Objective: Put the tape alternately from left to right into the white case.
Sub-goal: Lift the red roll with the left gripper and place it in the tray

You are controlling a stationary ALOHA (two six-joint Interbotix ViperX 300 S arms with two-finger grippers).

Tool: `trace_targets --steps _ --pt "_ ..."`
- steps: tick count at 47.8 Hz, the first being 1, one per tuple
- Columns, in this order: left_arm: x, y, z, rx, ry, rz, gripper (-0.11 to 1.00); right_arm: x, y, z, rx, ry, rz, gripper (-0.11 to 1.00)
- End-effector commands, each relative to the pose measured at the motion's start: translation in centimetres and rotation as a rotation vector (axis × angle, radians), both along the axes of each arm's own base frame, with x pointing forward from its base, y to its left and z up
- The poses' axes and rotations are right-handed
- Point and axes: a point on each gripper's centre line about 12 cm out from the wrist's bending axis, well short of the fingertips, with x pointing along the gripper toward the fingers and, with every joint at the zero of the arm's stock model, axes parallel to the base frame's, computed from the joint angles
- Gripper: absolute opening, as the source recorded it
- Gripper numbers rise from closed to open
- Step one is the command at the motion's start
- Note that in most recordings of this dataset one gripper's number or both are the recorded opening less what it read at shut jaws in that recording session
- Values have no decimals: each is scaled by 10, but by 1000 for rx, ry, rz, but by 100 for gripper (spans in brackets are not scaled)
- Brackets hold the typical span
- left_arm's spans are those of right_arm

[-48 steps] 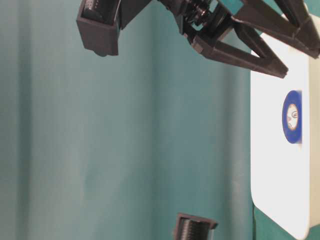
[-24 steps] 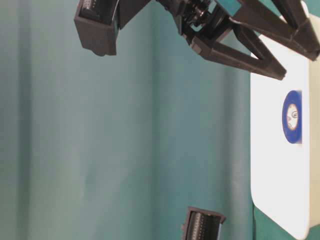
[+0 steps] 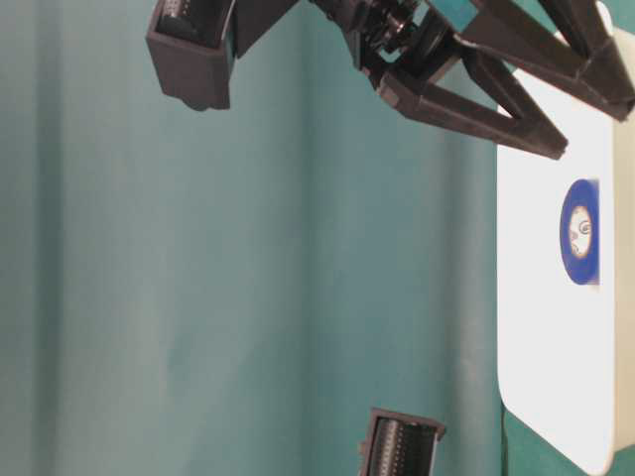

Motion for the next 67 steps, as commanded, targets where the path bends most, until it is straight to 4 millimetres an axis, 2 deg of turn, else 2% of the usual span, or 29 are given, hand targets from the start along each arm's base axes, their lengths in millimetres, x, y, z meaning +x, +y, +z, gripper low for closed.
trace_targets --steps 1,9,15,31,39,52,67 --pt "6 -4 9 -10 -35 -5 -3 2 1 9 0 -32 4 81" --pt "6 -4 11 -11 -41 -5 -3 3 1 10 0 -37 7 81" --pt "7 -5 21 -13 -68 -12 -3 3 1 10 1 -37 5 81" --pt "9 -5 93 -39 -244 -28 -3 4 1 11 -4 -42 8 81" --pt "3 0 104 -31 -237 -27 -3 4 2 12 -3 -46 10 81" --pt "8 23 104 -16 -237 38 -3 4 2 12 -3 -48 10 81" --pt "17 71 114 94 -276 42 -3 5 2 12 0 -49 9 81"
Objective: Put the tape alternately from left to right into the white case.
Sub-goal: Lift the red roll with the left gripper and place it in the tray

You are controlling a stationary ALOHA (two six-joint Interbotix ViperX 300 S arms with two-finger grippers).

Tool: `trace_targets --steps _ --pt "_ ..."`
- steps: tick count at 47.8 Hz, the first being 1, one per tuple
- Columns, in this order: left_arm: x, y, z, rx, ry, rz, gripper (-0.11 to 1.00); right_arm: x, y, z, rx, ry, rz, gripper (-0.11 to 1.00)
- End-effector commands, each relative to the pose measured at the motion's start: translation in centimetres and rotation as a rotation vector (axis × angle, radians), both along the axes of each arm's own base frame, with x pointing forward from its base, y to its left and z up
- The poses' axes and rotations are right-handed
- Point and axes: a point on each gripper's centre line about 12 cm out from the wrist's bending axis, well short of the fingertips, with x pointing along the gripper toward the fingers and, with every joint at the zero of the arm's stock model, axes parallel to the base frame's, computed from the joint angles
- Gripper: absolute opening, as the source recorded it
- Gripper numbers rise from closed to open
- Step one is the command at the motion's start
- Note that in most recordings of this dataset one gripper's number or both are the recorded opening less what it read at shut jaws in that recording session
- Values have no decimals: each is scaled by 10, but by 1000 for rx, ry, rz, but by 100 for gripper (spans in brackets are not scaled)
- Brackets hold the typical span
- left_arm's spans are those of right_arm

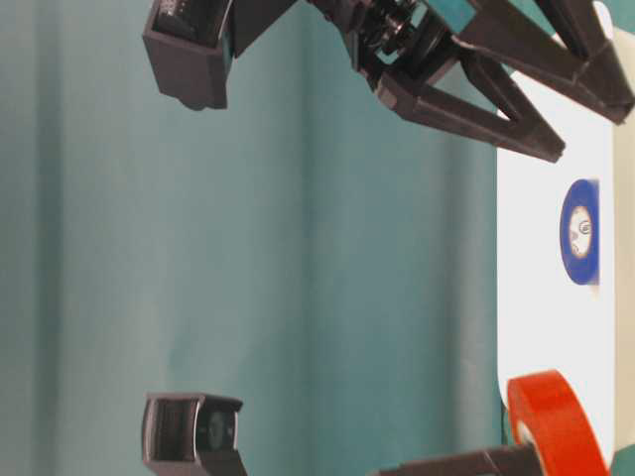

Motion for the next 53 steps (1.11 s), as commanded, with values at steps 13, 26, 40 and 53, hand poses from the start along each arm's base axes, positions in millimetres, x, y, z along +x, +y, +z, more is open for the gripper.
trace_targets --steps 13,26,40,53 --pt "8 58 23 125 -65 33 -3 4 2 12 3 -46 5 81" --pt "4 101 20 148 -82 145 -3 6 2 14 7 -70 8 81" --pt "2 136 13 216 -95 182 -3 6 2 13 8 -74 7 81" --pt "6 161 -5 266 -50 171 -3 5 2 14 8 -77 7 81"
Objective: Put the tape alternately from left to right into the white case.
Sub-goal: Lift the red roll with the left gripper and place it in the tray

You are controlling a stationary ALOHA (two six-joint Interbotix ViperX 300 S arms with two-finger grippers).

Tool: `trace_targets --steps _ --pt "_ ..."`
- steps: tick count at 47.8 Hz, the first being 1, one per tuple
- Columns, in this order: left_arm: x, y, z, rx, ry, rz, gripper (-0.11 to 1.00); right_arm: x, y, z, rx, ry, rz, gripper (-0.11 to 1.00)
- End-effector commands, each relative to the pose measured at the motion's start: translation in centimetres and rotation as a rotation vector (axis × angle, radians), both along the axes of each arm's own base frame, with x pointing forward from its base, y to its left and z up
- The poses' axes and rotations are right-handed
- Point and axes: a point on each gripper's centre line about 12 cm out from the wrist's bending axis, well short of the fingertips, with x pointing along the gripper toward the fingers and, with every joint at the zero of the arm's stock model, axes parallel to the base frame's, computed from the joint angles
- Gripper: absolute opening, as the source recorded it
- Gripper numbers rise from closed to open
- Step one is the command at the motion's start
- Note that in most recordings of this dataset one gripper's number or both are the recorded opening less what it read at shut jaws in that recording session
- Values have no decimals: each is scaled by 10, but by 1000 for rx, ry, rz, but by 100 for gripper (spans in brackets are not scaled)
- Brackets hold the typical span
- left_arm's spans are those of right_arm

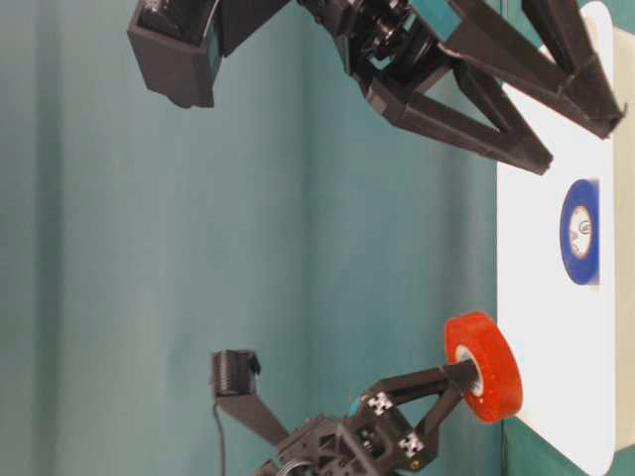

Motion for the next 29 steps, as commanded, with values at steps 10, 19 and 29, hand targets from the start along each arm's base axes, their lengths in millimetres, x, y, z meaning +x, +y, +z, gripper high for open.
trace_targets --steps 10,19,29 --pt "15 31 -2 26 -15 40 -3 3 2 10 5 -39 4 81" --pt "22 48 -11 54 18 28 -3 3 2 10 7 -42 3 81" --pt "26 57 -15 60 28 31 -3 3 2 10 7 -41 3 81"
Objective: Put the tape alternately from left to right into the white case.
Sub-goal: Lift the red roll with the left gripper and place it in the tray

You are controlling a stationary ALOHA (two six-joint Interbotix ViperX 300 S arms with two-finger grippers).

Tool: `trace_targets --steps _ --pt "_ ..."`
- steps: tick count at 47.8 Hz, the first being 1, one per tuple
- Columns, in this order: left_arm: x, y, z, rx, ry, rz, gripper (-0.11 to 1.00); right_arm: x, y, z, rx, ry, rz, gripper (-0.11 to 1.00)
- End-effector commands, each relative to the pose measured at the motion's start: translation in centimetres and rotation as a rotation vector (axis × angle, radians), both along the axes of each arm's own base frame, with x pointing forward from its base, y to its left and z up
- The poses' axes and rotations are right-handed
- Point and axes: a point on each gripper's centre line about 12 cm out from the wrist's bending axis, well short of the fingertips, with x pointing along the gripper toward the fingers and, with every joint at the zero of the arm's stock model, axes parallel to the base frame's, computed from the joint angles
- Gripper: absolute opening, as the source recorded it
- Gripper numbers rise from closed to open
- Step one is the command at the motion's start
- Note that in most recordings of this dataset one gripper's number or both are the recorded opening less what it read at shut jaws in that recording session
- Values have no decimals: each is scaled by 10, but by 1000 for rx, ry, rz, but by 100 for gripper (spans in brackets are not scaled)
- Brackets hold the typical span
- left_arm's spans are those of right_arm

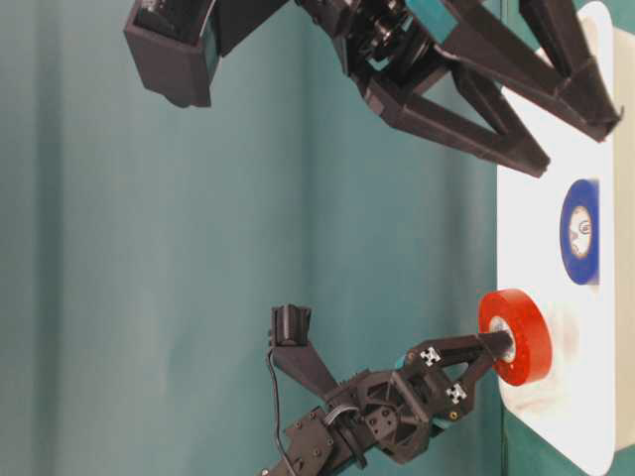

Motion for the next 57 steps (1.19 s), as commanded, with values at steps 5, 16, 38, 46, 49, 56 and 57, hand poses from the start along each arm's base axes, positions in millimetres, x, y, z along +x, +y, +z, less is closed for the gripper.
trace_targets --steps 5,16,38,46,49,56,57 --pt "7 9 13 26 -38 8 -3 2 1 9 4 -32 2 81" --pt "5 9 7 6 -5 8 -3 2 1 9 4 -32 3 81" --pt "2 6 12 30 -4 -19 77 3 1 5 6 -27 1 81" --pt "0 4 13 29 -3 -21 77 4 1 5 6 -29 2 81" --pt "0 4 13 30 -2 -22 77 4 2 5 6 -29 3 81" --pt "0 3 12 30 -1 -23 77 4 1 6 6 -30 2 81" --pt "0 4 13 31 -4 -23 77 4 1 6 6 -30 2 81"
